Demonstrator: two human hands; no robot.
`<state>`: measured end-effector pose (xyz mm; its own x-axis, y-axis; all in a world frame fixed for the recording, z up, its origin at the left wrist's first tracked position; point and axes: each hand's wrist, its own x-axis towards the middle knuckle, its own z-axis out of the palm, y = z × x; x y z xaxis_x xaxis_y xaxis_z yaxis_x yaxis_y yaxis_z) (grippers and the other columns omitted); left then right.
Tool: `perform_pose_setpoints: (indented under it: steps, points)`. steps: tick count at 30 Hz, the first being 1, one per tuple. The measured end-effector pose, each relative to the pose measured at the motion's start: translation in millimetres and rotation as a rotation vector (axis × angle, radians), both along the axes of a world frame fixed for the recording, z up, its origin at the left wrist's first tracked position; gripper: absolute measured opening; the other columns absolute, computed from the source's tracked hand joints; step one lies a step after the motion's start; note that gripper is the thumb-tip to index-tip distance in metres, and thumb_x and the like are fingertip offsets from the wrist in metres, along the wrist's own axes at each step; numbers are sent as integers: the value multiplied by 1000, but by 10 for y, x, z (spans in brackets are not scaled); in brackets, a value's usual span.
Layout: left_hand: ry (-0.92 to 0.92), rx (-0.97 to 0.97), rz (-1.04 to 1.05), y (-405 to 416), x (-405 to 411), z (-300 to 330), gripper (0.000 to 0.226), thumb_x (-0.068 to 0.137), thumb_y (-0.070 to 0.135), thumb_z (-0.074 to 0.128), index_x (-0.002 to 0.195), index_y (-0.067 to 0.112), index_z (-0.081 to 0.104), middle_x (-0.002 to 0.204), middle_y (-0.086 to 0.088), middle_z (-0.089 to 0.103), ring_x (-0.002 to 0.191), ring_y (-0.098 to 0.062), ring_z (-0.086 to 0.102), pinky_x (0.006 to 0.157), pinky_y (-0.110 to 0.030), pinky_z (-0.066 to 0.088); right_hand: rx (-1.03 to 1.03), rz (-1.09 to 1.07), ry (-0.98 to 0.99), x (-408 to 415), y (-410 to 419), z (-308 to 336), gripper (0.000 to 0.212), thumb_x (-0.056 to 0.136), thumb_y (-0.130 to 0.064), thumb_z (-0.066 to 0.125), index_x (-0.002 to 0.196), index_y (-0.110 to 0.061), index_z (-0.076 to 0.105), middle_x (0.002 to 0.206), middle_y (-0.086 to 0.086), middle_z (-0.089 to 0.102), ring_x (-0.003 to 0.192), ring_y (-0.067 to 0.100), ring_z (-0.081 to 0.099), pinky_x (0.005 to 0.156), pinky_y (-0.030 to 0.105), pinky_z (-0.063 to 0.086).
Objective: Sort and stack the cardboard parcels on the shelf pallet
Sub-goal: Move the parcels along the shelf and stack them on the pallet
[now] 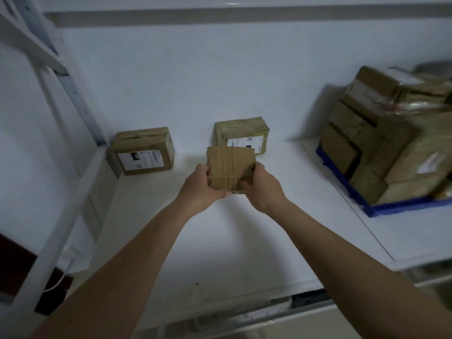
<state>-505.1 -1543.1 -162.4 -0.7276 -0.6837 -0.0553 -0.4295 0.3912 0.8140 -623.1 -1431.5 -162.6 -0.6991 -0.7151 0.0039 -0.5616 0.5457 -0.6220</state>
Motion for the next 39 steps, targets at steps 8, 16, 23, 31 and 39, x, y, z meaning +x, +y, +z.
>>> perform_pose_setpoints:
  steps: [8,16,23,31,39]
  points:
    - [13,-20,-173,829,-387,179,55,70,25,82,115,21,50,104,9,64,97,-14,62,85,-34,53,29,-143,49,-237,998,123,40,94,-26,52,127,-7,38,98,3,52,82,18,51,65,28,41]
    - [7,-29,-349,2190,-1000,283,55,69,32,83,109,20,47,97,8,60,88,-8,59,62,-21,44,22,-301,68,-581,2524,328,37,93,-23,54,122,-4,41,111,16,60,87,25,53,70,31,39]
    - [16,-44,-507,3582,-1580,328,64,67,33,83,119,18,49,111,2,62,101,-15,60,86,-33,52,24,-444,58,-900,4065,493,39,91,-23,53,123,-5,42,116,15,59,103,32,56,79,36,44]
    - [70,-30,-613,4806,-2096,423,46,74,32,79,112,27,54,110,9,64,98,-10,62,87,-31,50,26,-533,74,-1340,5374,652,44,89,-26,57,128,-11,41,119,11,57,105,27,56,87,41,50]
    - [97,-30,-678,5363,-2713,545,34,83,28,71,115,23,62,112,8,64,100,-8,58,73,-17,42,-128,-581,63,-2061,5904,607,48,83,-22,63,126,-15,42,94,-6,51,90,16,56,72,32,52]
